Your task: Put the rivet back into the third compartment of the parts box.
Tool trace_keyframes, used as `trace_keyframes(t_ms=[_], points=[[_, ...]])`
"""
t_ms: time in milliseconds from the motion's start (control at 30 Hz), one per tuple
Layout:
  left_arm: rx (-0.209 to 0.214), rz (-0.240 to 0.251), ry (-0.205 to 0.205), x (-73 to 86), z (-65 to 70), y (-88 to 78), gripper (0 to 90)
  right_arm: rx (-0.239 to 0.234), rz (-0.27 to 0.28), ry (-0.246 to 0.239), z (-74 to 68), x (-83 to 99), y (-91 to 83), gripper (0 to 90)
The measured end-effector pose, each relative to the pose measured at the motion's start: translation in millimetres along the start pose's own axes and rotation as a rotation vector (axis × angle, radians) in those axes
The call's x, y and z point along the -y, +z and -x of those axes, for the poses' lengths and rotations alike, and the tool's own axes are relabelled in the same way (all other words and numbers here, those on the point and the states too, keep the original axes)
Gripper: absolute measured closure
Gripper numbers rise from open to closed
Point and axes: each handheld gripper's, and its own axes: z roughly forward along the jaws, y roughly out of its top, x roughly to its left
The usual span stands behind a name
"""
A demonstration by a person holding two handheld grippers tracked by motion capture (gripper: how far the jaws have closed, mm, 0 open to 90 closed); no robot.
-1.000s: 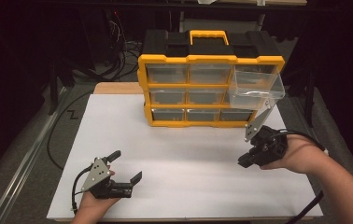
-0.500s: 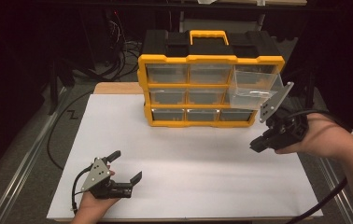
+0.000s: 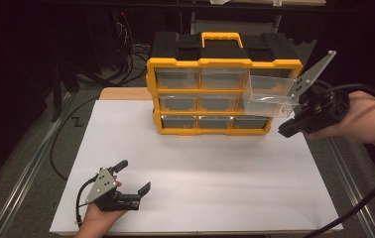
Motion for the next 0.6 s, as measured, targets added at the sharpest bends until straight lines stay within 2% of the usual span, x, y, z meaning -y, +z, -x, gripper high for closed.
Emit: trace_keyframes(t_ms=[133, 300, 600], points=[[0.000, -0.001, -0.001, -0.1, -0.1, -0.6, 0.3, 0.012, 0.005, -0.006, 2.0, -7.0, -8.0, 83.9], [0.000, 0.006, -0.003, -0.3, -0.1, -1.4, 0.4, 0.037, 0.012, -0.012, 5.7, -24.4, -23.5, 84.0], [0.002, 0.010, -0.004, -0.2, -0.2, -2.2, 0.3, 0.076, 0.004, -0.010, 15.1, -51.5, -32.2, 83.9]])
